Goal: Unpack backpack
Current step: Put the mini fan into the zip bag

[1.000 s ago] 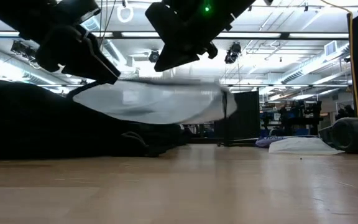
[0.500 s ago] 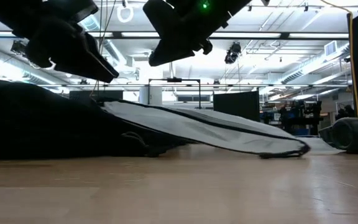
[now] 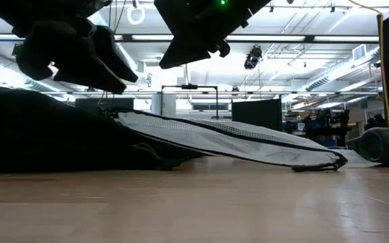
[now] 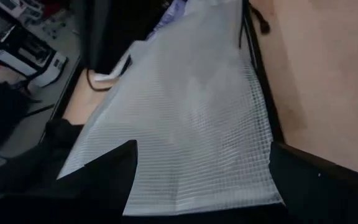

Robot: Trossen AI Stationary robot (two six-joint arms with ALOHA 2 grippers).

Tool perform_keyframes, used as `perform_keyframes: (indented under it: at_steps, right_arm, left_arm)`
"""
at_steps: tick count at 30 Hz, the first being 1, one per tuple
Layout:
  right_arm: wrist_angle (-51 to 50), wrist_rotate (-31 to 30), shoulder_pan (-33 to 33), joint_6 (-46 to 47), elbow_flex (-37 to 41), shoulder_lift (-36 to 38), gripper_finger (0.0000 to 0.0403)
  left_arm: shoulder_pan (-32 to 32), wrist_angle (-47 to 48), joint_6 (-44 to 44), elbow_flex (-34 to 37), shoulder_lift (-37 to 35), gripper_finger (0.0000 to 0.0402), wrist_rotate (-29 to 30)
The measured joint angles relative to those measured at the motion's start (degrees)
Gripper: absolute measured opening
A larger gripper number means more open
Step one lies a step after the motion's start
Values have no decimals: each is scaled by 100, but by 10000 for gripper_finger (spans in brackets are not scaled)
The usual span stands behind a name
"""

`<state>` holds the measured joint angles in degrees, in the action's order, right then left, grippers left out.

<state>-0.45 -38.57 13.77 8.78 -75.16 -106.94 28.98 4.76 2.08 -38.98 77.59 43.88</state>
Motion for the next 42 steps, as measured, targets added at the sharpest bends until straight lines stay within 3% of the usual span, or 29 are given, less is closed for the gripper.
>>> perform_keyframes:
  at_steps: [8, 12, 29, 36, 42]
  right_arm:
    - [-46, -2, 21, -112, 0, -2, 6]
    - [-45, -4, 77, -140, 0, -2, 5]
    - [-65, -12, 258, -236, 2, -4, 2]
    - [-94, -11, 337, -236, 2, -4, 3]
    - [-96, -11, 388, -284, 2, -4, 4]
  left_arm:
    - [42, 101, 364, -472, 749, 328, -918]
    - [40, 287, 312, -788, 1020, 328, -1006]
    - [-141, 840, 858, -1045, 1106, 328, -499]
    - [-280, 909, 822, -1045, 1534, 328, -482]
    - [-394, 872, 606, -1043, 1612, 317, 46]
